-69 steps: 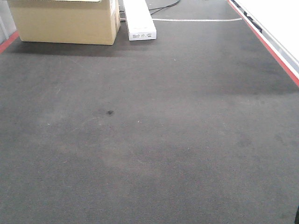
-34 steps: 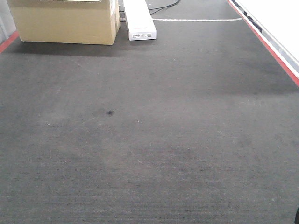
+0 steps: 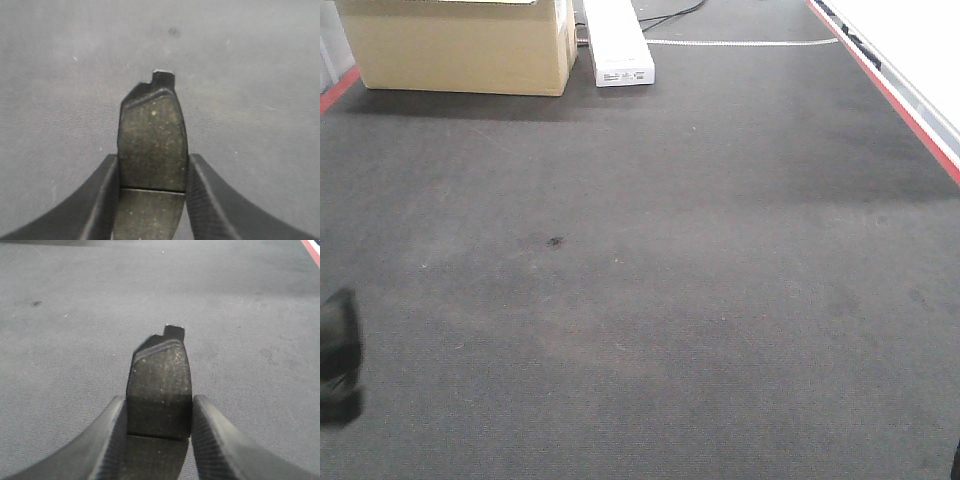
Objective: Move and align brake pads A on conveyor
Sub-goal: 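Lower the left gripper to the belt and release its brake pad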
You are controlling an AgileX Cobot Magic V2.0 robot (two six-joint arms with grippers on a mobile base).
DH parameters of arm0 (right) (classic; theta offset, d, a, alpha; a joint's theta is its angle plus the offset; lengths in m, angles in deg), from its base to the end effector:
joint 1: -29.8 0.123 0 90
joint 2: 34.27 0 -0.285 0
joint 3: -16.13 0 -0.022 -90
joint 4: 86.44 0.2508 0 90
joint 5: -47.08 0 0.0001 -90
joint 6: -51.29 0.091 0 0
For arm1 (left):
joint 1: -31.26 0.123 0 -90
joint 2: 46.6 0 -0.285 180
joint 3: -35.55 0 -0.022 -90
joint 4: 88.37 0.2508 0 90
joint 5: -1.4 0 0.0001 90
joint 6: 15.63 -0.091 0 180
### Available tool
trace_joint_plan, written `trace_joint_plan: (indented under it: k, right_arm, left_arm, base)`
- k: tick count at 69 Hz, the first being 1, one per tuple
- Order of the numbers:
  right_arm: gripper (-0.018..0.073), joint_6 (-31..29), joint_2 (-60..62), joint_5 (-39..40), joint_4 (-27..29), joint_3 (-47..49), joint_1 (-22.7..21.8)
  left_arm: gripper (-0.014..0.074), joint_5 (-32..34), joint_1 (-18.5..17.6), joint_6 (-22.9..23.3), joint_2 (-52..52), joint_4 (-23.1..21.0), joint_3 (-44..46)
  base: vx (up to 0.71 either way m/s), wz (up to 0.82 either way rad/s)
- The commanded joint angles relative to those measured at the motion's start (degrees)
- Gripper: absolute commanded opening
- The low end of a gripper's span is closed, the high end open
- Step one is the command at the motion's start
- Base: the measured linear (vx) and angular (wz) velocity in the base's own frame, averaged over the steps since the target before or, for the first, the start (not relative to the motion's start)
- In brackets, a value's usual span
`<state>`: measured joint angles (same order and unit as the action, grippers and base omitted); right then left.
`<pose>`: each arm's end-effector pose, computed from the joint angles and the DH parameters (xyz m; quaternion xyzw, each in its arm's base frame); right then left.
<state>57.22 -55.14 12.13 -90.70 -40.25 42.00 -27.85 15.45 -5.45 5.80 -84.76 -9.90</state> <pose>0.0572 0.0084 0.2670 -0.0588 0.8275 0.0536 0.5559 0.1452 -0.0382 0.2815 0.0617 0.8929 -0.0748 0.4396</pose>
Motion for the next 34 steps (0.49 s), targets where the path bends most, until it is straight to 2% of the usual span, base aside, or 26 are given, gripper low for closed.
trace_joint_plan:
  k: [1,11,20,34]
  right_arm:
    - [-0.0007,-0.27,-0.66,5.43,-0.58,1.63,-0.17]
    - [-0.0007,-0.27,-0.66,5.43,-0.58,1.63,-0.17]
    - [-0.0007,-0.27,-0.66,5.43,-0.58,1.63,-0.17]
    - [-0.0007,-0.27,-0.66,5.43,-0.58,1.63,-0.17]
  left_arm:
    - [-0.0006,6.03,-0.02,0.29,8.12,0.03,6.31]
    - [-0.0006,3.36,-0.02,0.37,20.59,2.61,13.49]
    - [-0.0006,-0.76,0.83,0.37,31.11,2.21,20.43]
    - [-0.0006,-3.67,5.17,0.37,42.99,2.19,29.53]
  base:
    - [0.00,0.00]
    - [0.00,0.00]
    - [0.00,0.00]
    - [0.00,0.00]
